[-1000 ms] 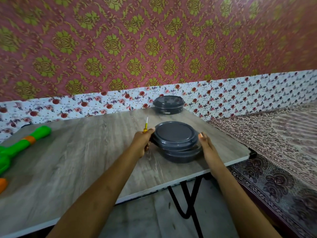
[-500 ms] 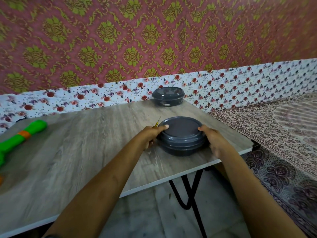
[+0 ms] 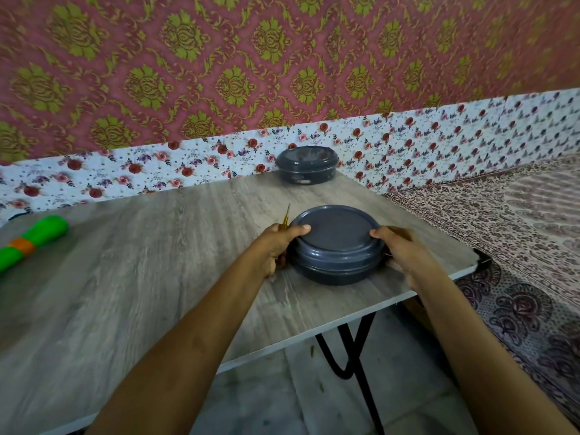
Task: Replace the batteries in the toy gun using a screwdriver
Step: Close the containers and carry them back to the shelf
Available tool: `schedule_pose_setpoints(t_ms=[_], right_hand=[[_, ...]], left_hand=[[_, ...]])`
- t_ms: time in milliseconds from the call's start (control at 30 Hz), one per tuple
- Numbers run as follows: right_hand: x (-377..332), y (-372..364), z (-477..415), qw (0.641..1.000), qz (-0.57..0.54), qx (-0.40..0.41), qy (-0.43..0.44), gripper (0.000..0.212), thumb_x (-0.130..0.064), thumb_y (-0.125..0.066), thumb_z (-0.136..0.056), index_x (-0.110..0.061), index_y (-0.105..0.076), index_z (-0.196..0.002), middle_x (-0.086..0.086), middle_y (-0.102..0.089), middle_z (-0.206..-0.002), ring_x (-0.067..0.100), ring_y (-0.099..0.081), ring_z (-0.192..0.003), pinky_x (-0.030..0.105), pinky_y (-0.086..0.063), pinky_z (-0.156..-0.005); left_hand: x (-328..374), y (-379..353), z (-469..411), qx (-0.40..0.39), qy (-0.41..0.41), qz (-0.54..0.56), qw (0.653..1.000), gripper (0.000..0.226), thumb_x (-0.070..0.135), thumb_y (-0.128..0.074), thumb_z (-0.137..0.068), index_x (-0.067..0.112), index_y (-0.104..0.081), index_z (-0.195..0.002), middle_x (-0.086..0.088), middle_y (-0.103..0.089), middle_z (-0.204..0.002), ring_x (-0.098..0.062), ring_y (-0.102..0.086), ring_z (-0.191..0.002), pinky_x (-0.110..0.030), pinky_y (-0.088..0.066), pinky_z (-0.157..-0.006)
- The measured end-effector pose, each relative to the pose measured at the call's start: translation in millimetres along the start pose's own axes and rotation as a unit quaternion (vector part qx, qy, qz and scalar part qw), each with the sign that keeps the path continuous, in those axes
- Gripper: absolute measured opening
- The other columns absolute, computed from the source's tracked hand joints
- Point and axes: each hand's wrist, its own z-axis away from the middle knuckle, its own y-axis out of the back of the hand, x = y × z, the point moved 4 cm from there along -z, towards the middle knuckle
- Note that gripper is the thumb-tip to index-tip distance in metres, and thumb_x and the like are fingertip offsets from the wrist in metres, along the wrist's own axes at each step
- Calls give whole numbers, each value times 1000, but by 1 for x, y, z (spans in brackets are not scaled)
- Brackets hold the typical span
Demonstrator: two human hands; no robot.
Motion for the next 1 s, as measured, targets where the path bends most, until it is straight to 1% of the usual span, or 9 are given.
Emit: schedule_pose_setpoints(t_ms=[233, 367, 433, 567, 667, 733, 833, 900, 1000], right_hand=[[3, -2, 1, 1000, -4, 14, 11, 8, -18, -57, -87, -20, -58, -79, -1, -57, -86, 19, -49, -95, 35, -40, -90], [4, -8, 7, 999, 8, 23, 20, 13, -26, -52, -90, -15, -58, -95, 5, -57, -96, 19, -49, -90, 32, -38, -81], [3, -13, 11, 1000, 2, 23, 18, 15, -26, -50, -91, -15, -56, -99, 5, -55, -96, 17, -50, -85, 33, -39, -81], [1, -37, 10, 999, -31, 12, 23, 24, -24, -46, -92, -15, -53, -114, 2, -52, -112, 21, -47, -100, 35, -38, -86], [1, -72, 0, 998, -47, -7, 29, 31, -25, -47, -92, -15, -52, -121, 5, -53, -117, 23, -49, -102, 32, -38, -79], [1, -111, -12, 998, -38, -35, 24, 30, -27, -47, -93, -15, -52, -120, 6, -55, -116, 23, -52, -100, 31, -39, -75], [-5, -154, -24, 996, -54, -69, 21, 22, -28, -49, -92, -18, -54, -111, 4, -58, -109, 20, -54, -94, 31, -41, -70], [-8, -189, -41, 995, -42, -85, 24, 18, -29, -51, -91, -20, -56, -106, 3, -59, -107, 19, -54, -94, 28, -40, -63], [-12, -227, -64, 994, -42, -93, 28, 16, -29, -53, -90, -20, -57, -102, 4, -62, -110, 21, -57, -99, 30, -44, -66]], left_hand=[[-4, 0, -1, 11, -12, 6, 1000, 43, 35, -69, -83, 14, -53, -117, -8, -61, -108, -20, -56, -89, -33, -49, -77], [-1, -4, 12, 18, -29, 13, 999, 45, 38, -65, -85, 14, -50, -120, -5, -57, -106, -13, -52, -77, -25, -43, -58], [-5, -4, 19, 28, -38, 40, 998, 46, 36, -65, -85, 14, -47, -120, -5, -57, -107, -14, -53, -79, -26, -44, -58], [-10, 12, 14, 59, -76, 110, 989, 43, 32, -70, -80, 17, -46, -112, -8, -59, -114, -24, -59, -100, -37, -53, -78], [-6, 42, 5, 73, -77, 178, 978, 40, 28, -73, -79, 17, -46, -107, -9, -61, -104, -29, -60, -101, -44, -53, -84], [-5, 75, -8, 76, -64, 214, 972, 46, 26, -75, -76, 14, -48, -111, -12, -62, -105, -31, -61, -101, -49, -53, -88], [-1, 119, -27, 82, -50, 220, 971, 65, 30, -80, -70, 13, -50, -124, -16, -63, -116, -34, -62, -104, -47, -55, -83], [-1, 151, -47, 102, -45, 237, 965, 64, 29, -79, -71, 13, -51, -126, -17, -63, -116, -34, -63, -103, -43, -56, -79], [0, 184, -74, 97, -32, 249, 963, 62, 30, -76, -73, 13, -51, -127, -15, -64, -116, -31, -63, -103, -37, -56, -72]])
